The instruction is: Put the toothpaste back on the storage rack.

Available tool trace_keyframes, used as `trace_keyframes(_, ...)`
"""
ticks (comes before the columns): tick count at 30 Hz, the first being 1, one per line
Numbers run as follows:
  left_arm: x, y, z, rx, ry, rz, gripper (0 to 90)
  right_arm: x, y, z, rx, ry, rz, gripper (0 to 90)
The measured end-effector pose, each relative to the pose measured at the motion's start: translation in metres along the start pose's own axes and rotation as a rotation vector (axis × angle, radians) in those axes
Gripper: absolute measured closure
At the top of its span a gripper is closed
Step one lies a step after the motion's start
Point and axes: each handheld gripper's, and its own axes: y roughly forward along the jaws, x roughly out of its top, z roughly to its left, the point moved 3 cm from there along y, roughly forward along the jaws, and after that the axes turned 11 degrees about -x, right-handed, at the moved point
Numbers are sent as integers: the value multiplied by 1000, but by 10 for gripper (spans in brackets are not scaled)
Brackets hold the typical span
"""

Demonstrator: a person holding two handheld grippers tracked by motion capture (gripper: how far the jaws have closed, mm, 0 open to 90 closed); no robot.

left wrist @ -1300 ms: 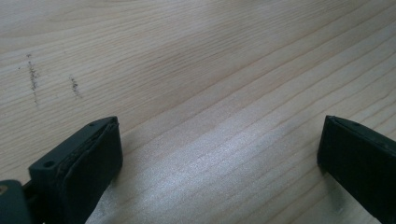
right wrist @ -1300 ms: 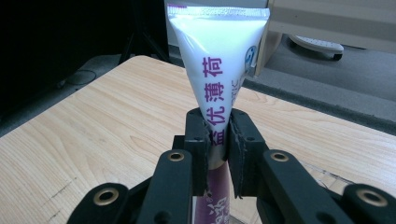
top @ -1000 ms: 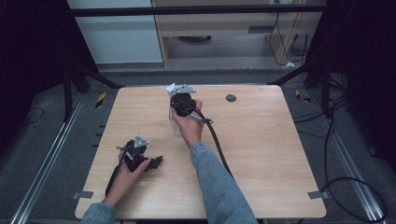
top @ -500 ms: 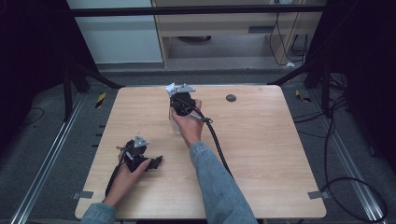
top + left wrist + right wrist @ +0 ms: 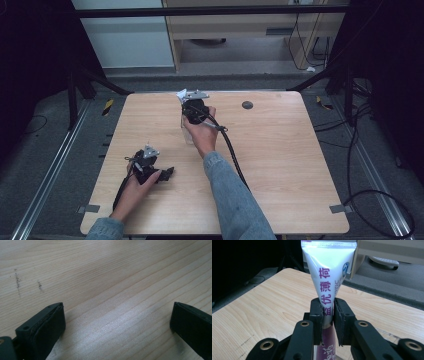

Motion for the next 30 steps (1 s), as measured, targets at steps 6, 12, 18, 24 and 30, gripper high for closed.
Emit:
trace_keyframes(6,0,0,0,0,0,0,0,-1,-1,0,3,0,6,759)
trace_keyframes(12,0,0,0,0,0,0,0,-3,-4,-1,9,-3,15,745)
trace_keyframes(18,0,0,0,0,0,0,0,-4,-7,-4,10,-1,19,726)
trace_keyframes(24,0,0,0,0,0,0,0,-5,-12,-8,5,-12,17,722)
trace_keyframes(30,0,0,0,0,0,0,0,-6,-21,-11,8,-21,18,722)
